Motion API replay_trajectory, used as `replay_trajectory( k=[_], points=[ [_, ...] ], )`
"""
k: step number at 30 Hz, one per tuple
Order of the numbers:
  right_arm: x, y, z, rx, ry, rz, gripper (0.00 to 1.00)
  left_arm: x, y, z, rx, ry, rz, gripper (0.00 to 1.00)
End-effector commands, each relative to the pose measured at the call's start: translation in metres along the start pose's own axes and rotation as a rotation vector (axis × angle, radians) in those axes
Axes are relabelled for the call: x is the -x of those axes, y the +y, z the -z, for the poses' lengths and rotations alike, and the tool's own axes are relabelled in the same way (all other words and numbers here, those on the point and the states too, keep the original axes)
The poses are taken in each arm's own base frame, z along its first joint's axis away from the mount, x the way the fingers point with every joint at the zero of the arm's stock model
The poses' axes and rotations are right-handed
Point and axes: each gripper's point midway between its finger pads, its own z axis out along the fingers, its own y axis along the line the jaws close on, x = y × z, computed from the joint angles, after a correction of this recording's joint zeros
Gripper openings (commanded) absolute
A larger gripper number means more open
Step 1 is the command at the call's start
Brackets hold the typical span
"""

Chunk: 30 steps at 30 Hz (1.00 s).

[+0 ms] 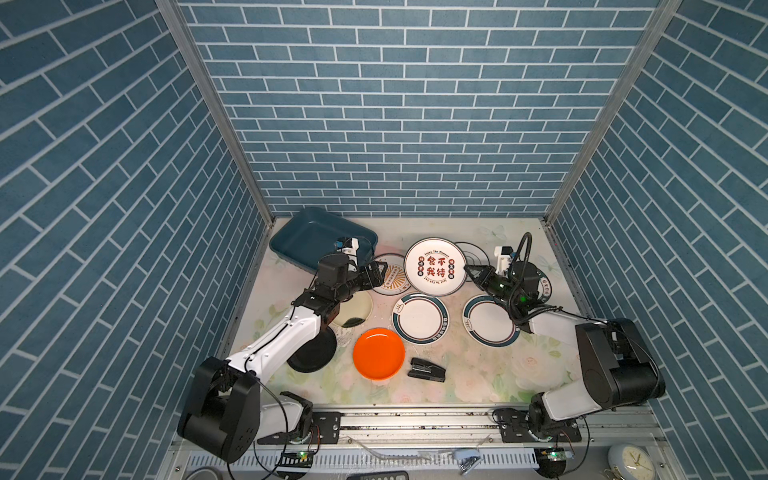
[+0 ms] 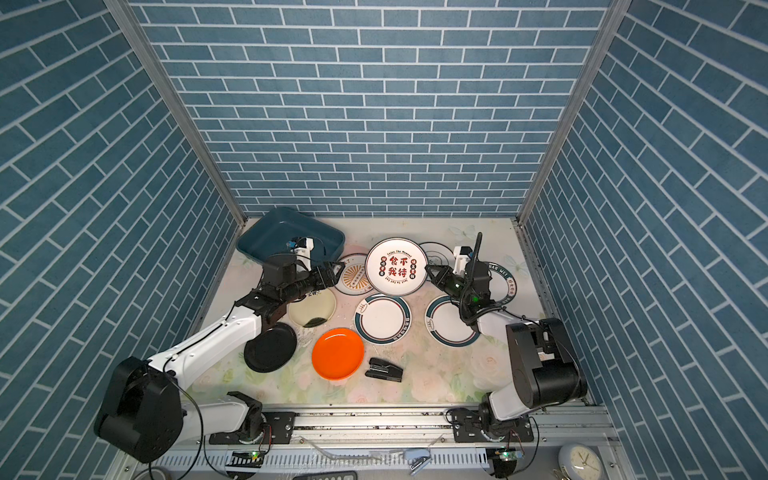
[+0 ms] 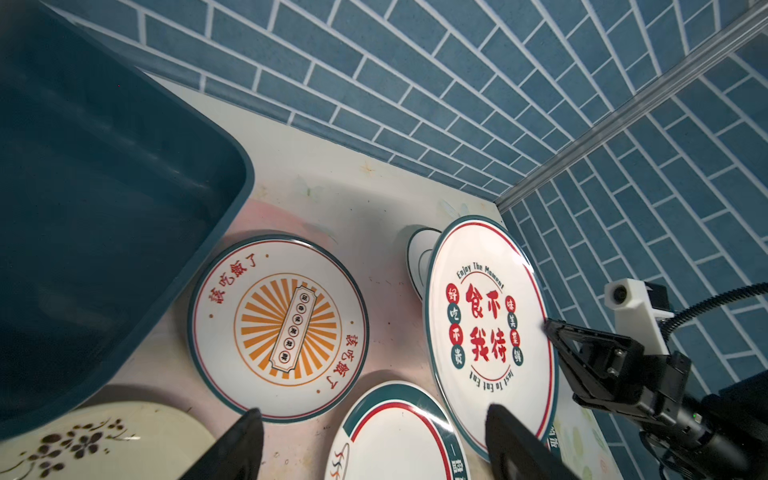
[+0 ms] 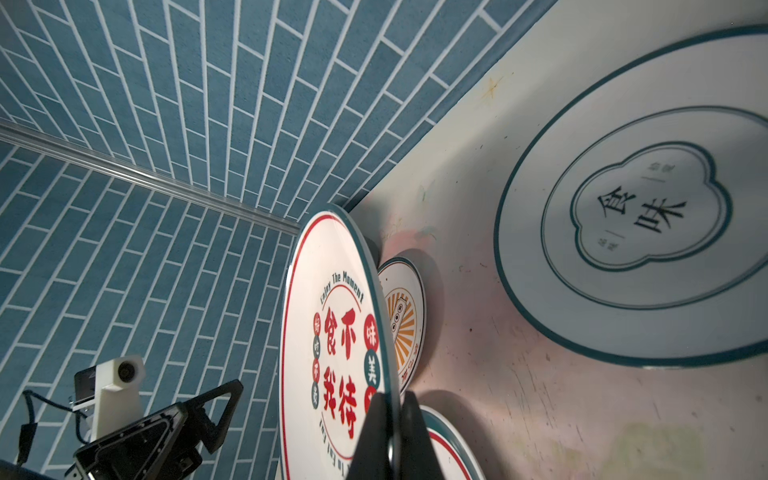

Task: Place the plates into the plastic bin on the countertop
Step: 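Carry the upright plate toward the left gripper while the left gripper reaches toward it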

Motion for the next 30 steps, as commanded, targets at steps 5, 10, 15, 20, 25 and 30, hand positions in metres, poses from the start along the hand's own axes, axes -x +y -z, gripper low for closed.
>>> replay_trajectory(
  k=[5,10,15,20,25,30],
  points=[
    [0.012,0.048,0.001,0.273,-0.053,-0.034,0.00,-0.003,-0.038,-0.018,-0.121,0.014,-0.027,0.85],
    [0.011,0.046,-0.007,0.326,-0.042,-0.077,0.00,-0.005,-0.053,-0.026,-0.161,0.022,-0.038,0.84],
    [0.008,0.041,-0.014,0.314,-0.027,-0.092,0.00,-0.007,-0.053,-0.033,-0.159,0.030,-0.037,0.82],
    [0.003,0.046,-0.015,0.278,-0.011,-0.052,0.00,-0.010,-0.050,-0.045,-0.147,0.056,-0.031,0.75],
    [0.003,0.051,-0.012,0.249,-0.013,-0.016,0.00,-0.011,-0.053,-0.057,-0.171,0.068,-0.009,0.55],
    [0.001,0.058,-0.010,0.263,-0.006,-0.015,0.00,-0.013,-0.055,-0.067,-0.189,0.088,0.013,0.30]
  ],
)
